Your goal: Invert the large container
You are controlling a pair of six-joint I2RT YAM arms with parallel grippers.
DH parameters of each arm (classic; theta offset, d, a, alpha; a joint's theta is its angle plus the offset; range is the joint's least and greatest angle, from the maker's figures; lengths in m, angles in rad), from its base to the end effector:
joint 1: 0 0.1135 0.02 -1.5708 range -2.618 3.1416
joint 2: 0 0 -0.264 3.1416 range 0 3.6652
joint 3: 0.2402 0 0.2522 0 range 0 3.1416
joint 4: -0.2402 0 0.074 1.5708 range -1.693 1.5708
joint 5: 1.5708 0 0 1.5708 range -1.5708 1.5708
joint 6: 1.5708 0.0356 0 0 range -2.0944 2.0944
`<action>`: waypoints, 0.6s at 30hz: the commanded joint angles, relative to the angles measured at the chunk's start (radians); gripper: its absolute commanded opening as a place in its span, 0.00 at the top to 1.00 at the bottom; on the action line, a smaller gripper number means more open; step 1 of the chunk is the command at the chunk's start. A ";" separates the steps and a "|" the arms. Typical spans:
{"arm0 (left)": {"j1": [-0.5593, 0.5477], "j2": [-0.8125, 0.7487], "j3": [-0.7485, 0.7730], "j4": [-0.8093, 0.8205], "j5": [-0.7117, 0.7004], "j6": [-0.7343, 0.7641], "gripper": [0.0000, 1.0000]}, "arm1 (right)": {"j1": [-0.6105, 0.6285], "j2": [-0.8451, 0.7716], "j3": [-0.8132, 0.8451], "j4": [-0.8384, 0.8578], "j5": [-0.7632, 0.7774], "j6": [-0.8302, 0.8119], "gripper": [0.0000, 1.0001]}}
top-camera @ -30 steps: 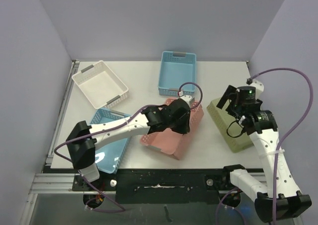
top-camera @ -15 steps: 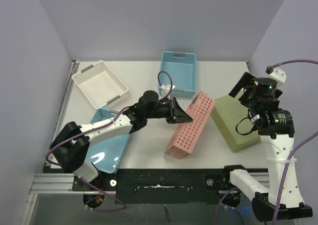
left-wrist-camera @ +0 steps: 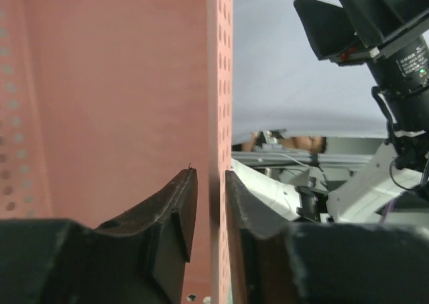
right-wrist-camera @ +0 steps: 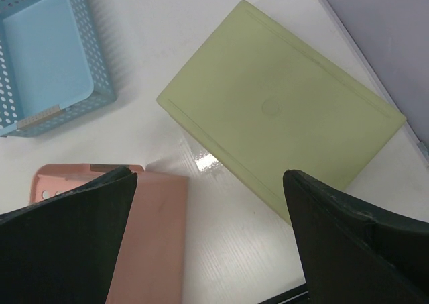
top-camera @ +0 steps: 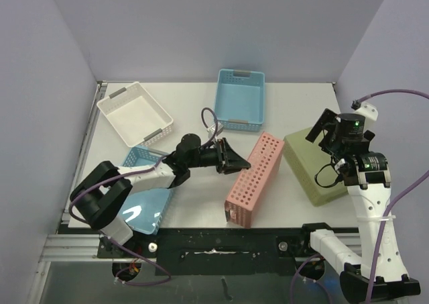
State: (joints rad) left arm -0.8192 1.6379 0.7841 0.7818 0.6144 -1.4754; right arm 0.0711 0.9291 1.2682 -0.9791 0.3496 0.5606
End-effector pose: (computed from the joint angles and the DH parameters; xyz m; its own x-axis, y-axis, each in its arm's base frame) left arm 0.2217 -0.2673 0.2243 -0.9898 -0.1322 -0.0537 0.0454 0.0654 -0.9968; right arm 0.1597 -0.0009 0.3989 -0.3943 0.4727 -0.7881 0.4923 0.8328 0.2532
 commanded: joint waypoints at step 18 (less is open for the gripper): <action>0.229 -0.317 0.135 -0.871 -0.201 0.616 0.52 | -0.010 0.049 -0.161 0.105 -0.287 0.006 0.03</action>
State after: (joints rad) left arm -0.5877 1.3647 0.8558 -0.0490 0.4294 -0.9245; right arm 0.0658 0.9775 1.1439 -0.9222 0.1501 0.5575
